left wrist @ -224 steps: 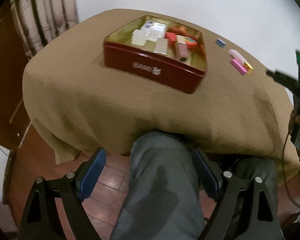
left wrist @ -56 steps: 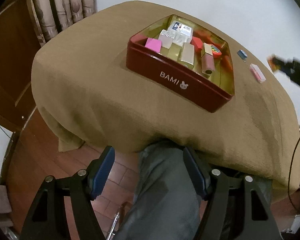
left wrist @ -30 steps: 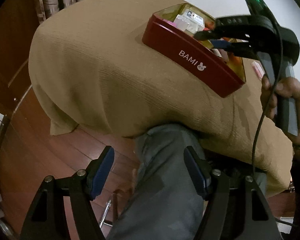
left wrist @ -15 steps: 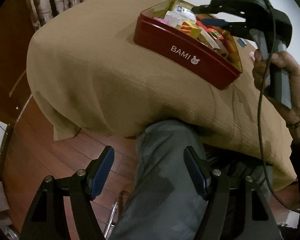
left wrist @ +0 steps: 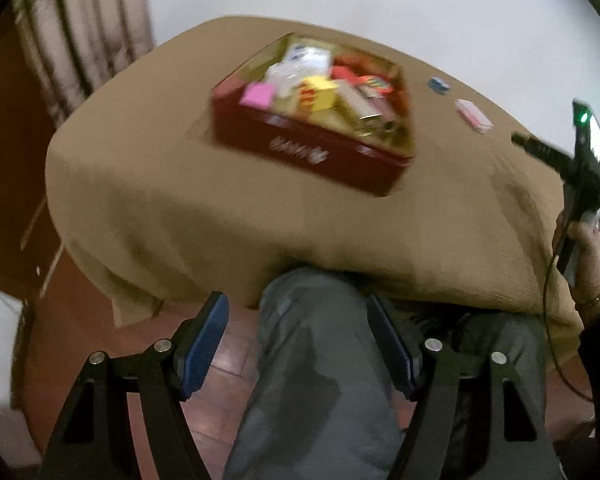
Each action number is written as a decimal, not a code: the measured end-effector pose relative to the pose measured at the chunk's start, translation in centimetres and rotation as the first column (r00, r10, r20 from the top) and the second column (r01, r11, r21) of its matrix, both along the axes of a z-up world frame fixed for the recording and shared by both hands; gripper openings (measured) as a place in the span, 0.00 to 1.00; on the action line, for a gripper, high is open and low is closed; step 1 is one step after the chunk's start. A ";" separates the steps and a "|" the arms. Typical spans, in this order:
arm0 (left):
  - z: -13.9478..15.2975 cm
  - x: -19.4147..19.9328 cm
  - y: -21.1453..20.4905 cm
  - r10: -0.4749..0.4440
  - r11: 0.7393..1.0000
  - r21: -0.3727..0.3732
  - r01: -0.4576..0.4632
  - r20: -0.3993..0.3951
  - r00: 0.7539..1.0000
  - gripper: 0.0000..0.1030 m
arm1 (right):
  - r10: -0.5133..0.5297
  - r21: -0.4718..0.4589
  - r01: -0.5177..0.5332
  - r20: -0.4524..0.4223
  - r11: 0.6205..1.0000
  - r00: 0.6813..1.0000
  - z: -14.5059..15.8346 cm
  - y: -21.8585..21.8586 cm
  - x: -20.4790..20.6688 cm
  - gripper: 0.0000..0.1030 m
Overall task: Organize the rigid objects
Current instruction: 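Grasp the blue patterned keychain with the left gripper, then carry the keychain over the tin and open the left gripper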
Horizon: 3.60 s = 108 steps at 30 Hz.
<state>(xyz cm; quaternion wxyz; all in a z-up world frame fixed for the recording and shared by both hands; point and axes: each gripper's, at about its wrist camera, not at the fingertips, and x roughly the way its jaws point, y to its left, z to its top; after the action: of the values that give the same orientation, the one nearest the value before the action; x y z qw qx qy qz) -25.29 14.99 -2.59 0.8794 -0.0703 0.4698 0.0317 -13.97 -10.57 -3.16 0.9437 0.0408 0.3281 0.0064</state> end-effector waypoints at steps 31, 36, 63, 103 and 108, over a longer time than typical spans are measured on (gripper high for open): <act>6.9 33.8 -20.1 -0.177 0.984 0.036 0.177 0.004 0.984 0.66 | -0.103 0.142 0.088 0.103 0.986 0.989 -2.9 -13.0 -6.8 0.50; 4.0 40.8 -20.7 -0.153 0.988 -0.017 0.152 -0.087 0.984 0.64 | -0.108 0.164 0.084 0.143 0.983 0.984 -2.6 -13.2 -7.6 0.51; -1.1 43.5 -21.7 -0.125 0.991 -0.068 0.114 -0.183 0.975 0.27 | -0.096 0.197 0.060 0.180 0.979 0.979 -1.4 -14.8 -10.3 0.51; 2.5 30.3 -3.3 -0.063 0.998 -0.007 0.063 -0.229 0.971 0.28 | -0.103 0.125 0.092 0.084 0.988 0.991 -2.2 -13.3 -6.9 0.51; 1.1 32.3 -3.7 -0.040 0.998 -0.056 0.028 -0.244 0.969 0.28 | -0.101 0.123 0.091 0.081 0.988 0.992 -2.3 -13.3 -6.8 0.51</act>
<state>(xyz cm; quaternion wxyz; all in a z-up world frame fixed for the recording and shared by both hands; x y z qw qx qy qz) 7.00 11.31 -1.52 0.8130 -0.0808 0.5765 0.0127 -20.75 -23.86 -5.47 0.9522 0.1126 0.2834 -0.0178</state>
